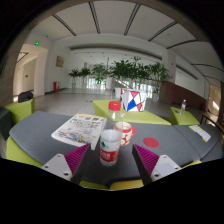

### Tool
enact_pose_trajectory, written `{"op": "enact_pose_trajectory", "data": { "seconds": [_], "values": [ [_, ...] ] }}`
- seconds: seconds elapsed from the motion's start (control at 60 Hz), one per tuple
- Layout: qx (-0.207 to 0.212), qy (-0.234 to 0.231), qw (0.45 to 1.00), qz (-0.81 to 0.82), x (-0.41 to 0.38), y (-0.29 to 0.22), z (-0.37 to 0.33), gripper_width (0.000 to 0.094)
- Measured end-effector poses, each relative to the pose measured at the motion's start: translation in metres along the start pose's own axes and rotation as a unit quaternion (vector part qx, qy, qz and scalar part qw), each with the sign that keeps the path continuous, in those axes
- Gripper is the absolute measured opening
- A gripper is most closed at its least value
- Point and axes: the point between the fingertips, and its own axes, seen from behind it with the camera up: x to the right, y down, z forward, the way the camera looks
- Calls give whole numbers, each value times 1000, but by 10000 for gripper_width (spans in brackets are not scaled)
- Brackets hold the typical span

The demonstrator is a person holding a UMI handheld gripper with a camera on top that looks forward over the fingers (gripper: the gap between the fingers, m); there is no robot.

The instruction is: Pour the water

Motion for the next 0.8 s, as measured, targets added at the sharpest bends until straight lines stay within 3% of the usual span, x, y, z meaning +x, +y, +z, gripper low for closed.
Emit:
{"op": "enact_pose_trajectory", "data": {
  "seconds": [0.167,0.333,0.417,0.483,0.583,0.717,0.8],
  "values": [
    [13,16,1000,16,-4,-6,63,829],
    [16,29,999,15,-2,-2,109,701],
    [28,32,999,11,-1,-4,116,523],
    [37,28,999,7,-5,-6,116,491],
    [47,27,999,-3,-7,-11,112,358],
    [67,-7,998,-13,-32,-30,101,330],
    [97,-52,994,10,-57,-62,86,332]
  ]
}}
